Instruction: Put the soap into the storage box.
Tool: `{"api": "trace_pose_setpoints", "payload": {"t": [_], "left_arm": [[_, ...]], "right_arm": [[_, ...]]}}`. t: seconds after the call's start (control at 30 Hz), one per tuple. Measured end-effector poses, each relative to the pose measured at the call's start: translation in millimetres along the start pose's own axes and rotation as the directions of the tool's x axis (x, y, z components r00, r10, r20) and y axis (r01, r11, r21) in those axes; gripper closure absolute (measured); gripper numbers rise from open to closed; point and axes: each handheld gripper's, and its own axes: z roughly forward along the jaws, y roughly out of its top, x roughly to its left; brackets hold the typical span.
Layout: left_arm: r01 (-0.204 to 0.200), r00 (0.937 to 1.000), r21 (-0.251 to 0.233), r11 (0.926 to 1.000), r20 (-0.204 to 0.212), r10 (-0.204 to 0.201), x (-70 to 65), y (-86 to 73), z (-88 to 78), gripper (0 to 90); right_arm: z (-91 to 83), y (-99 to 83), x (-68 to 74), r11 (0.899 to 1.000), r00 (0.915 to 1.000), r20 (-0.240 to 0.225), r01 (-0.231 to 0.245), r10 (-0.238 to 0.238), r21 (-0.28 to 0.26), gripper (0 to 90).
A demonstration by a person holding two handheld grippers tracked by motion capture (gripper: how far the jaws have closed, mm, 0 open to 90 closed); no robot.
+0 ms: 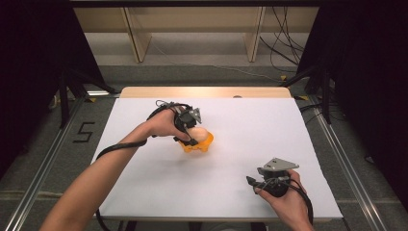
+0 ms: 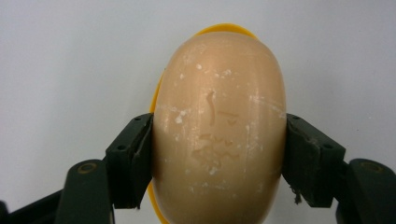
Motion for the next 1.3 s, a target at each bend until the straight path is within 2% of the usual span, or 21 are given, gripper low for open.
{"api": "trace_pose_setpoints", "payload": {"t": [0.2,0.37,0.43,0.47,0.57,0.6,0.67,0.8,0.83,0.87,0.9,0.93,0.97,1.1,1.13,1.2,1.23,1.3], "left_arm": [[0.016,0.9998,0.020,0.9997,0.010,-0.017,0.3,0.3,1.7,31.7],[0.031,0.9995,0.021,0.9993,0.000,-0.031,1.8,-0.4,2.2,32.6],[0.049,0.9988,0.007,0.9988,0.005,-0.049,2.0,-0.6,1.0,34.3],[0.055,0.9984,-0.004,0.9985,0.005,-0.055,2.7,0.1,-0.9,34.8],[0.065,0.9979,-0.020,0.9977,0.003,-0.065,1.0,1.8,-4.4,34.0],[0.052,0.9987,-0.003,0.9987,0.000,-0.052,0.8,1.9,-5.6,33.7],[0.037,0.9993,-0.001,0.9993,-0.007,-0.037,0.5,1.2,-6.5,33.0],[0.058,0.9982,-0.022,0.9981,-0.017,-0.058,0.1,-2.1,-10.4,31.5],[0.070,0.9973,-0.041,0.9967,-0.021,-0.071,-0.5,-3.1,-11.5,31.1],[0.098,0.9948,-0.075,0.9924,-0.022,-0.100,-2.0,-4.2,-12.1,31.1],[0.091,0.9953,-0.069,0.9934,-0.027,-0.093,-1.2,-5.5,-15.7,31.1],[0.117,0.9921,-0.101,0.9880,-0.032,-0.121,-3.0,-6.8,-17.1,31.1],[0.112,0.9925,-0.101,0.9885,-0.037,-0.116,-2.8,-8.5,-20.9,30.9],[0.157,0.9851,-0.187,0.9697,-0.040,-0.167,-9.8,-16.9,-33.1,30.7],[0.153,0.9852,-0.187,0.9704,-0.049,-0.165,-11.2,-19.7,-37.4,30.6],[0.146,0.9851,-0.205,0.9678,-0.059,-0.161,-14.7,-25.1,-44.3,30.3],[0.141,0.9851,-0.209,0.9676,-0.067,-0.158,-16.1,-27.9,-48.0,30.2],[0.145,0.9827,-0.219,0.9649,-0.082,-0.166,-18.4,-33.7,-54.6,30.1]], "right_arm": [[0.1,-0.1,0.4,1.000,1.0000,-0.001,-0.005,0.005,-0.002,46.8],[0.7,-0.6,0.2,1.000,1.0000,-0.004,-0.006,0.006,0.000,46.7],[0.2,-0.8,0.9,1.000,0.9998,0.003,-0.018,0.018,0.004,46.6],[1.5,-1.3,-0.1,1.000,1.0000,0.004,-0.002,0.002,-0.009,46.6],[1.4,-1.3,-0.2,1.000,1.0000,0.003,-0.003,0.003,0.001,46.5],[1.9,-1.3,-0.5,1.000,1.0000,0.001,0.003,-0.003,-0.002,46.5],[2.2,-1.1,0.0,1.000,1.0000,-0.002,0.002,-0.002,-0.004,46.5],[1.9,-1.4,0.7,1.000,0.9999,0.001,-0.011,0.011,-0.002,46.4],[1.8,-1.5,0.9,1.000,0.9999,0.003,-0.014,0.014,-0.002,46.4],[1.9,-1.4,0.7,1.000,0.9999,0.004,-0.012,0.012,-0.003,46.4],[1.7,-1.5,0.0,1.000,1.0000,0.007,-0.003,0.003,-0.001,46.3],[1.6,-1.5,-0.1,1.000,1.0000,0.007,-0.004,0.004,-0.002,46.3],[1.8,-1.6,-0.3,1.000,1.0000,0.007,-0.003,0.003,-0.003,46.3],[2.0,-1.6,-0.2,1.000,0.9999,0.006,-0.013,0.013,-0.007,46.3],[0.9,-1.1,0.9,1.000,0.9996,0.006,-0.029,0.029,0.001,46.2],[0.8,-1.0,1.0,1.000,0.9996,0.008,-0.029,0.029,0.000,46.1],[2.0,-1.6,0.0,1.000,0.9999,0.008,-0.012,0.012,-0.009,46.1],[2.2,-1.6,0.1,1.000,0.9999,0.008,-0.014,0.014,-0.007,46.1]]}}
